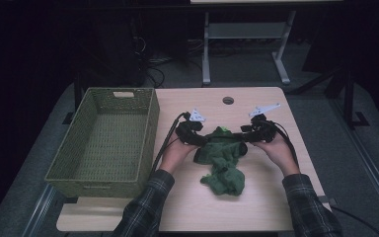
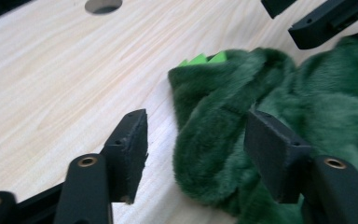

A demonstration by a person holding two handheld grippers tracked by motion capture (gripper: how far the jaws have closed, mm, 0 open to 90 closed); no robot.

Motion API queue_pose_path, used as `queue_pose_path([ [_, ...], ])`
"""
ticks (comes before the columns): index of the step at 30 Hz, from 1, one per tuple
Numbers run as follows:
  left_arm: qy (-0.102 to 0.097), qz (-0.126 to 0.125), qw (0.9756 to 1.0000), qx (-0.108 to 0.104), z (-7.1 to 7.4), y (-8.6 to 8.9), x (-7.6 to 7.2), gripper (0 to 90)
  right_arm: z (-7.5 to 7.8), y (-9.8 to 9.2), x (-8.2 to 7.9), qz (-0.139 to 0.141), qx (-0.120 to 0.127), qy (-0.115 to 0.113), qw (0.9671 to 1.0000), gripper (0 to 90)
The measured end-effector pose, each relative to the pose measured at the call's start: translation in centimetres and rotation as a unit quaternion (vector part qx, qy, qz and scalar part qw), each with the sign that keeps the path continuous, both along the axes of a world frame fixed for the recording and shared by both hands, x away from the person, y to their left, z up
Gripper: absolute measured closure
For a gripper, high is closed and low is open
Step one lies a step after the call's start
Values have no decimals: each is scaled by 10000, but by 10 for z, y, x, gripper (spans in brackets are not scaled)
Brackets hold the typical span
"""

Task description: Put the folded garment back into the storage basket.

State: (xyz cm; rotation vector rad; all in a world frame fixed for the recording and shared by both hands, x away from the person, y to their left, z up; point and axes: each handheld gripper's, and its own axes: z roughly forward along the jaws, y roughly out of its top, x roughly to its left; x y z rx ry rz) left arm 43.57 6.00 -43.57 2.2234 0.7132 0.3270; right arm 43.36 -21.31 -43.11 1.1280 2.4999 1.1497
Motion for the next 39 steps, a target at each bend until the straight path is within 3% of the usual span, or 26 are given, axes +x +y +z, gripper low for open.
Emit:
queue_pose_path([
  [7,188,-56,9998,102,-17,-1,9,447,-14,3,7,43,-111,166,9998,502],
  [11,283,-86,9995,114,-25,-1,12,500,-23,3,10,84,-290,241,9993,535],
  [20,421,-150,9988,191,-32,0,13,685,-33,4,12,139,-333,407,9985,727],
  [26,545,-97,9982,223,-30,-1,11,858,-32,5,10,121,-370,357,9986,862],
  [33,514,-41,9987,60,-22,-1,11,872,-26,5,8,65,-285,352,9990,871],
  [39,379,6,9992,-153,-1,0,14,871,-10,6,11,-25,-263,240,9994,875],
])
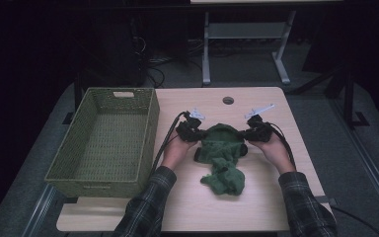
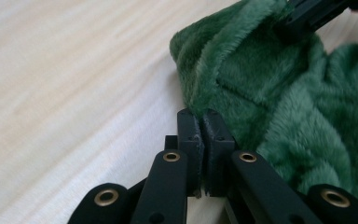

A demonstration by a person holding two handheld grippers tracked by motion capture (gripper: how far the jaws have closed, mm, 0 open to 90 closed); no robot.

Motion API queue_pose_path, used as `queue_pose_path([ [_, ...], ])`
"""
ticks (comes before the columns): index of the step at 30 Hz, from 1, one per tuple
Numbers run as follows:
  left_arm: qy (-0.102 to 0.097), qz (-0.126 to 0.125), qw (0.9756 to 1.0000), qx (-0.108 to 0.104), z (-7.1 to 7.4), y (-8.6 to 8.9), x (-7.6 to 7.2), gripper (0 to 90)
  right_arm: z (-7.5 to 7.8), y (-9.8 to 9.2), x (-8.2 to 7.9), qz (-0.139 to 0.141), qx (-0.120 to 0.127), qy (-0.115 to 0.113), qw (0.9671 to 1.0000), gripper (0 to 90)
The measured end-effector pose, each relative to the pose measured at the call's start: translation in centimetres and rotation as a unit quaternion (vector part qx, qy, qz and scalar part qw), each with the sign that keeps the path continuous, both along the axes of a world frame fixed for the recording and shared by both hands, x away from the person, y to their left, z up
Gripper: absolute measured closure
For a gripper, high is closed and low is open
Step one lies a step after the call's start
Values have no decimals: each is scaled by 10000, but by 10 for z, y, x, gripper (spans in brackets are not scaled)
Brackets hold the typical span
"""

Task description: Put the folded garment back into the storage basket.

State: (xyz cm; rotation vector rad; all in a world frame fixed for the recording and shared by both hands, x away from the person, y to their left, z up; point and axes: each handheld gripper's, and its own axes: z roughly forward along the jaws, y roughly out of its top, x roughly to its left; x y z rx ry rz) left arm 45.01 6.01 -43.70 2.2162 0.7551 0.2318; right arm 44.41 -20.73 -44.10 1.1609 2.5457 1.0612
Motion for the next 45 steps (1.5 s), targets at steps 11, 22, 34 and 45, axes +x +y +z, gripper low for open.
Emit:
queue_pose_path([
  [11,-378,84,9991,-149,34,0,8,870,29,-5,8,-277,290,-210,9990,880],
  [22,-529,21,9977,-414,40,3,-11,867,37,-6,-4,-187,348,-457,9982,880],
  [34,-762,-209,9959,-437,44,3,-44,865,45,-7,-35,68,396,-764,9963,880],
  [45,-1043,-430,9928,-402,57,8,-70,863,58,-8,-65,324,512,-1030,9928,880],
])
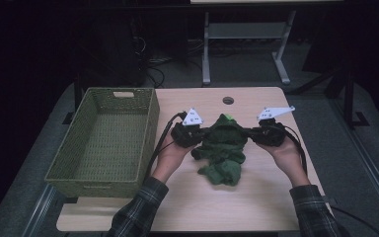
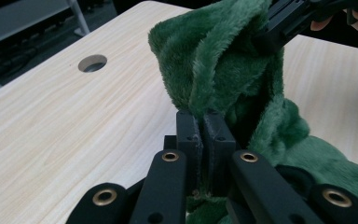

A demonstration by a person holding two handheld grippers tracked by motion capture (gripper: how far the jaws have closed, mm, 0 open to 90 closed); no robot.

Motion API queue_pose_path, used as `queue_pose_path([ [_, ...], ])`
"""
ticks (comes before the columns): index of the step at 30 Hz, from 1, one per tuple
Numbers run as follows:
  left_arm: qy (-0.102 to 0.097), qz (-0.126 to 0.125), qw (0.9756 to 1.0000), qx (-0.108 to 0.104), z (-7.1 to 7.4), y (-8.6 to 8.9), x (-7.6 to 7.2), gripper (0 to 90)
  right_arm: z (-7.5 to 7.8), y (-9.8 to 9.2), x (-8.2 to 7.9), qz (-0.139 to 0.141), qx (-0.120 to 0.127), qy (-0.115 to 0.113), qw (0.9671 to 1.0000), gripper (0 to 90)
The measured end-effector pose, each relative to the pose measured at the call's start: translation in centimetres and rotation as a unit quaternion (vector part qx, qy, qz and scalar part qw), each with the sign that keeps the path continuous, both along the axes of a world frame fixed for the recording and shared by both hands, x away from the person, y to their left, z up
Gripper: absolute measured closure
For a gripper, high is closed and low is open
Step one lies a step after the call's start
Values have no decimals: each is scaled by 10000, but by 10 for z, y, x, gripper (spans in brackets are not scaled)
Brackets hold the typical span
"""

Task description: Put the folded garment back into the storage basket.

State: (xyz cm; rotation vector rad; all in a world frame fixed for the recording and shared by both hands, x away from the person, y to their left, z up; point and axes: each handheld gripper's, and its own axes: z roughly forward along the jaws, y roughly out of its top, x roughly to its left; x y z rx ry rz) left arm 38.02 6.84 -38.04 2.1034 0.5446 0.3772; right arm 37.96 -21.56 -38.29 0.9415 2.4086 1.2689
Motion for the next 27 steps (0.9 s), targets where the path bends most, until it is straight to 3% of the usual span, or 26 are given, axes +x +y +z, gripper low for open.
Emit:
queue_pose_path([
  [6,-81,-173,9998,81,0,2,-17,861,0,2,-22,160,-2,-120,9998,879],
  [14,-189,-346,9992,-2,-7,7,-39,860,-7,-3,-45,267,-17,-71,9996,879],
  [19,-319,-493,9982,95,-16,6,-55,858,-11,-3,-59,346,6,-54,9994,877],
  [21,-288,-568,9979,143,-21,6,-58,857,-15,-2,-65,409,23,-96,9991,877],
  [27,-162,-694,9973,203,-32,6,-65,853,-26,-3,-76,522,48,52,9986,872],
])
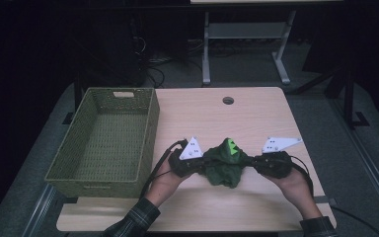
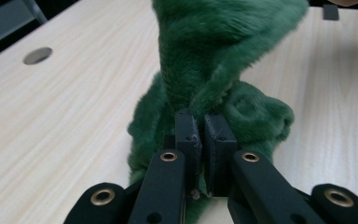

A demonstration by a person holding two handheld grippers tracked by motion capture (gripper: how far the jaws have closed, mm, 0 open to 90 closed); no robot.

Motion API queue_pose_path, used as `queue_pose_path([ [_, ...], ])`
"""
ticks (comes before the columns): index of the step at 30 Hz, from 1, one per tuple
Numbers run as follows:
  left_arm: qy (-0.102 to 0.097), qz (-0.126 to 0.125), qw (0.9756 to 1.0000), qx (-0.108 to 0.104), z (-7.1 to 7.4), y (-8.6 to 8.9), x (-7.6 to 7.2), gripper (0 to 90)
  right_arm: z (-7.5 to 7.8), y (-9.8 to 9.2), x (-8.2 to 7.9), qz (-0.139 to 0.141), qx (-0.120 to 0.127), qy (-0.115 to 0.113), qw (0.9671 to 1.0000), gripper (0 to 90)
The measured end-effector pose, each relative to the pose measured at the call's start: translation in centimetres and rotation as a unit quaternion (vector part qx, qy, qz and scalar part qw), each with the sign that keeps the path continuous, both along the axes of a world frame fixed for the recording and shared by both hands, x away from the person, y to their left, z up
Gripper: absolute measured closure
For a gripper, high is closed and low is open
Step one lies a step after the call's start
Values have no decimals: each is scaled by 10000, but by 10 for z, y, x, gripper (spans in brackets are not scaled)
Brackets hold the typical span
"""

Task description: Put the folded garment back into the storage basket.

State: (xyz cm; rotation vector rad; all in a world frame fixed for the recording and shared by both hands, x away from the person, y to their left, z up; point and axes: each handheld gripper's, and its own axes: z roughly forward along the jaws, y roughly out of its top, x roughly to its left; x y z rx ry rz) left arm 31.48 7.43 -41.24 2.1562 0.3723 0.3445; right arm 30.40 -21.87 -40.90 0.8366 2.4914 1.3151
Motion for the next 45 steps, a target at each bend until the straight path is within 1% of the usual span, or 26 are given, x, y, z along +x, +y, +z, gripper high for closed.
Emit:
queue_pose_path([
  [1,9,-28,10000,36,-2,0,-1,851,-2,0,-1,5,-37,75,10000,872],
  [2,28,-56,9999,83,-4,-1,-2,849,-4,0,-1,40,-94,20,9999,872],
  [3,69,-75,9999,136,-7,-2,-3,848,-5,0,-2,44,-80,65,9999,872],
  [4,84,-103,9997,182,-9,-2,-3,847,-7,0,-4,65,13,75,9999,872],
  [5,105,-116,9997,209,-11,-2,-4,847,-9,-1,-5,81,6,122,9999,872],
  [8,197,-140,9994,237,-16,-3,-5,847,-14,1,-7,90,-67,232,9997,872],
  [9,198,-171,9992,294,-17,-2,-5,848,-14,1,-8,99,-89,256,9996,872],
  [10,198,-180,9992,297,-18,-3,-5,847,-15,1,-9,114,-81,218,9997,872],
  [11,198,-201,9990,347,-19,-2,-6,847,-17,1,-10,145,-37,258,9996,871],
  [13,214,-209,9988,393,-21,-2,-7,847,-20,1,-11,161,-78,322,9993,869],
  [14,245,-186,9988,374,-23,-2,-8,847,-22,2,-12,187,-79,366,9991,869],
  [15,248,-214,9985,431,-24,-1,-7,847,-23,2,-13,220,-100,369,9990,869],
  [16,263,-209,9986,416,-25,-1,-8,847,-25,3,-14,224,-113,412,9988,869],
  [17,267,-223,9983,461,-25,0,-8,847,-25,4,-15,231,-172,447,9986,867],
  [18,276,-233,9982,472,-26,0,-9,846,-26,4,-15,276,-217,411,9985,865],
  [21,305,-241,9979,516,-27,-1,-9,810,-27,6,-17,289,-250,441,9983,840],
  [23,357,-240,9977,518,-27,0,-10,770,-26,6,-18,305,-247,456,9982,794],
  [28,414,-207,9980,442,-22,3,-15,705,-23,1,-23,344,-139,468,9982,739],
  [31,461,-224,9975,491,-19,7,-19,676,-21,-3,-27,347,-115,517,9980,705],
  [35,452,-159,9978,462,-18,12,-23,668,-21,-6,-33,423,-115,555,9975,657],
  [37,440,-131,9982,397,-15,14,-22,669,-20,-7,-36,429,-171,504,9977,634],
  [39,450,-107,9985,309,-12,14,-21,671,-18,-8,-39,437,-122,502,9977,628],
  [41,404,-107,9987,289,-7,13,-20,685,-15,-11,-40,399,-98,448,9982,634],
  [42,418,-88,9988,220,-5,12,-19,696,-14,-12,-39,366,-57,435,9984,653],
  [44,418,-50,9990,175,2,10,-15,728,-11,-16,-36,250,-48,383,9989,715],
  [45,411,-40,9991,122,4,8,-13,741,-9,-17,-34,142,-38,383,9992,751],
])
